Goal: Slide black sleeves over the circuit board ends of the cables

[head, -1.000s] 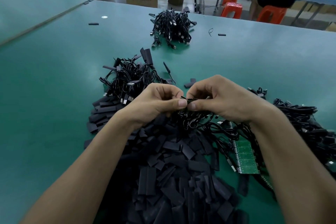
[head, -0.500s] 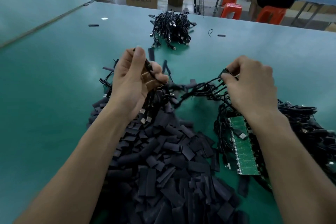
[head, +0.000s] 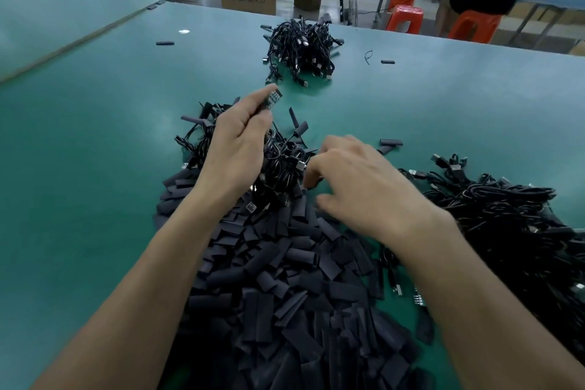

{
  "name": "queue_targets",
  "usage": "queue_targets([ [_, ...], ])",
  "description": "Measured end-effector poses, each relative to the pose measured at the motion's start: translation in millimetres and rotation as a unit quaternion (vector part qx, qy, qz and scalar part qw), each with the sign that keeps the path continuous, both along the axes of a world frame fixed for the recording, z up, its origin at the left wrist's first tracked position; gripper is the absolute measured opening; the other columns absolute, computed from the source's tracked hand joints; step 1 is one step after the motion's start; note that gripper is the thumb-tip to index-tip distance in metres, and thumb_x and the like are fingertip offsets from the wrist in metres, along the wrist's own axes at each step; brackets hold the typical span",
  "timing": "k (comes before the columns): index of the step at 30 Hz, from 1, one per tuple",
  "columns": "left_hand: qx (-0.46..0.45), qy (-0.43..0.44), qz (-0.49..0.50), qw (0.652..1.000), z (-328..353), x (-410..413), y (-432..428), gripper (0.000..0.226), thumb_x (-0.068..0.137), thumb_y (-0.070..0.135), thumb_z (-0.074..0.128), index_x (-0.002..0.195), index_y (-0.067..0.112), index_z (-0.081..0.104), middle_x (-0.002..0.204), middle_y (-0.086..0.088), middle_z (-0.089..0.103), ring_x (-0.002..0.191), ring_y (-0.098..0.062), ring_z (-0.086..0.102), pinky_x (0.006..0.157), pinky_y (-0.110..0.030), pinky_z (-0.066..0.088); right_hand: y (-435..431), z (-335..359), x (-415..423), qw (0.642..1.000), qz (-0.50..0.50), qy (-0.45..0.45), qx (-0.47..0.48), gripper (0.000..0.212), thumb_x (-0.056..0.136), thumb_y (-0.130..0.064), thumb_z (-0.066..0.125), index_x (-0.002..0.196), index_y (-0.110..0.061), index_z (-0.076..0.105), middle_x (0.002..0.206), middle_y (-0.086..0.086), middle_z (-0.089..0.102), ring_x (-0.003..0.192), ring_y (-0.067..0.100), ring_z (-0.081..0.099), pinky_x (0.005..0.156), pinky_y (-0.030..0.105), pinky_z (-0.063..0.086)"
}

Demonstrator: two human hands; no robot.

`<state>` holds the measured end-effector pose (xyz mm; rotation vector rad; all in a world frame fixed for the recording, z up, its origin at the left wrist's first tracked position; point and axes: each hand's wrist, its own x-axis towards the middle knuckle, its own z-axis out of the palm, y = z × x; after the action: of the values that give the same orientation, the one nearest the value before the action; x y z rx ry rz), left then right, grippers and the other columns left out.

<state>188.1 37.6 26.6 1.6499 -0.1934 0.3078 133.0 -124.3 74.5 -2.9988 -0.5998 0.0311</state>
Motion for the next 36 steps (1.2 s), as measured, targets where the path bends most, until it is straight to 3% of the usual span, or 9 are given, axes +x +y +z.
queue_targets([
  [4,0.021,-0.003,-0.021,1.0,-1.3,0.6,2.3,0.043,0.104,0.008,0.043,0.144,0.023,0.051,0.061,0.018,0.051,0.056,-0.005,0.037,0.049,-0.019,0.032,14.6,-8.5,-5.9,0.995,-0.036,0.075,-0.057,0.023,0.088,0.004,0.054,0.078,-0.015,0.046,0.085,0.004,0.044,0.067,0.024,0.048,0.059,0.037,0.04],
  [7,0.042,-0.025,-0.025,0.998,-0.9,-0.6,4.9,0.039,0.104,0.01,0.048,0.139,0.026,0.049,0.073,0.013,0.067,0.061,-0.002,0.054,0.054,-0.015,0.044,11.4,-21.2,-5.8,0.98,-0.102,0.143,-0.092,0.042,0.095,-0.006,0.056,0.071,-0.017,0.024,0.077,0.002,0.027,0.06,0.023,0.034,0.066,0.041,0.037],
  [11,0.004,-0.014,-0.005,1.0,0.6,-1.2,8.7,0.013,0.102,0.013,0.055,0.105,0.025,0.051,0.081,0.006,0.074,0.061,-0.008,0.064,0.052,-0.018,0.049,5.0,-33.4,-2.8,0.979,-0.142,0.134,-0.057,0.04,0.096,-0.014,0.061,0.072,-0.015,0.029,0.078,0.003,0.03,0.059,0.022,0.034,0.067,0.04,0.039],
  [17,0.002,-0.079,0.061,0.995,5.9,-3.7,12.8,0.024,0.099,0.018,0.061,0.096,0.042,0.067,0.073,0.014,0.071,0.053,-0.005,0.052,0.05,-0.019,0.045,5.5,-32.9,-6.7,0.985,-0.136,0.098,-0.026,0.032,0.097,-0.01,0.052,0.075,-0.017,0.029,0.078,0.002,0.031,0.059,0.02,0.033,0.057,0.036,0.033],
  [22,0.087,-0.112,0.085,0.986,9.4,-4.0,17.0,0.03,0.091,0.022,0.072,0.093,0.052,0.069,0.075,0.023,0.07,0.055,0.0,0.048,0.056,-0.016,0.044,9.9,-16.8,-3.5,0.984,-0.076,-0.03,0.16,0.003,0.101,-0.016,0.043,0.102,-0.019,0.043,0.082,0.005,0.053,0.073,0.029,0.057,0.065,0.043,0.05],
  [26,0.145,-0.107,0.053,0.982,7.9,-5.0,18.2,0.027,0.088,0.021,0.076,0.1,0.044,0.07,0.08,0.028,0.07,0.061,0.008,0.058,0.061,-0.006,0.043,14.6,-9.6,8.8,0.935,-0.063,-0.092,0.335,0.016,0.102,-0.018,0.046,0.107,-0.024,0.061,0.085,-0.007,0.064,0.072,0.009,0.057,0.069,0.031,0.046],
  [29,0.177,-0.058,0.034,0.982,4.6,-2.7,18.5,0.022,0.086,0.028,0.078,0.098,0.042,0.067,0.078,0.023,0.072,0.068,0.009,0.061,0.068,-0.012,0.043,15.6,-15.6,15.6,0.904,-0.082,-0.089,0.411,0.022,0.101,-0.016,0.053,0.116,-0.022,0.067,0.096,-0.01,0.068,0.085,0.007,0.063,0.08,0.023,0.047],
  [32,0.175,-0.048,0.036,0.983,3.1,-1.9,18.0,0.023,0.083,0.023,0.082,0.086,0.039,0.066,0.08,0.018,0.073,0.075,0.004,0.067,0.075,-0.018,0.051,9.6,-27.3,21.5,0.877,-0.119,-0.075,0.46,0.022,0.097,-0.017,0.062,0.117,-0.02,0.071,0.1,-0.007,0.073,0.09,0.013,0.07,0.091,0.034,0.055],
  [36,0.157,-0.035,0.015,0.987,4.5,-3.1,17.8,0.021,0.082,0.019,0.082,0.084,0.036,0.07,0.079,0.017,0.074,0.074,0.003,0.07,0.071,-0.011,0.052,0.9,-38.5,24.9,0.838,-0.138,-0.061,0.524,0.026,0.084,-0.02,0.08,0.109,-0.023,0.074,0.096,-0.01,0.075,0.09,0.004,0.071,0.089,0.03,0.057],
])
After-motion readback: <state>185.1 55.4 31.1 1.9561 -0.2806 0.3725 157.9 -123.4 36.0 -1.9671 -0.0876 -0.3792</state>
